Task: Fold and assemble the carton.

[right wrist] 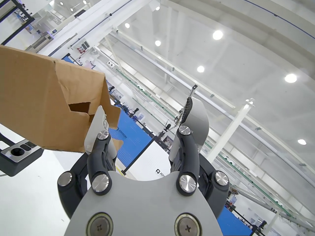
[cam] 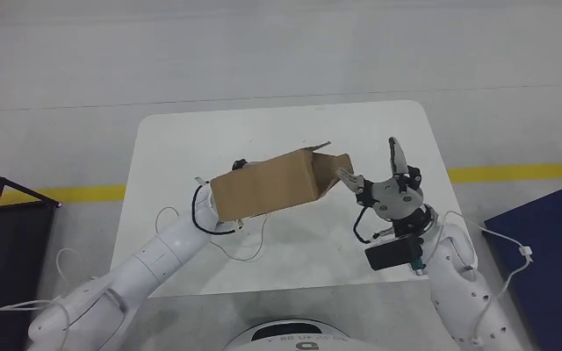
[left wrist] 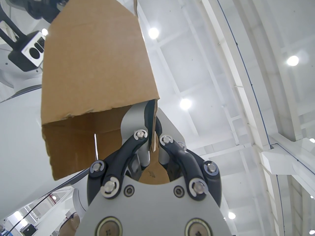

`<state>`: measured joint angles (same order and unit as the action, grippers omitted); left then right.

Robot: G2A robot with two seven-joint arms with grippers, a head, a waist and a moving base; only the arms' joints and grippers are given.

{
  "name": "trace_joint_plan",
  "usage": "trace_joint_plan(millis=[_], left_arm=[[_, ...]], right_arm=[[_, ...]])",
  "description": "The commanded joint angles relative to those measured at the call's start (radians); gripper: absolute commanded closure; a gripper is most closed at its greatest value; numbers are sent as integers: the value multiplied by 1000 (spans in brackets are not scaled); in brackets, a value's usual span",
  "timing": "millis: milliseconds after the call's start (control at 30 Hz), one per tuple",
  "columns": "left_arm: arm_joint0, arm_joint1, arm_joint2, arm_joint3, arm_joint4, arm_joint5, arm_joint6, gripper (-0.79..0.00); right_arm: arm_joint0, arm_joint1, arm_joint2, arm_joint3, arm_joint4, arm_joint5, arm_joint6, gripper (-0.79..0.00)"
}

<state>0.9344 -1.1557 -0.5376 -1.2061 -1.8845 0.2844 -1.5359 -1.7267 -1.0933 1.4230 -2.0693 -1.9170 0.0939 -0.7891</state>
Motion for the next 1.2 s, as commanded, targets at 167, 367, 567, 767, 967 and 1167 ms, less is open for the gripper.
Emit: trace_joint_plan(millis=[167, 367, 567, 767, 967, 1167], left_arm=[[-7, 1, 1, 0, 2, 0, 0, 0], [-16, 0, 12, -1, 5, 3, 3, 0], [-24, -4, 29, 7, 13, 2, 2, 0], [-23, -6, 37, 22, 26, 0, 0, 0], [-15, -4, 30, 34, 49, 0, 0, 0], [-8, -3, 16, 32, 80, 0, 0, 0]], right_arm=[[-81, 2, 77, 14, 57, 34, -69, -600], [-86, 3, 51, 29, -10, -16, -79, -600], [-41, 0, -6, 25, -51, -60, -63, -594], [-11, 1, -24, 27, -68, -115, -50, -606], [-3, 3, -37, 18, -118, -153, -13, -622], [-9, 4, -39, 5, -139, -141, 10, -616]])
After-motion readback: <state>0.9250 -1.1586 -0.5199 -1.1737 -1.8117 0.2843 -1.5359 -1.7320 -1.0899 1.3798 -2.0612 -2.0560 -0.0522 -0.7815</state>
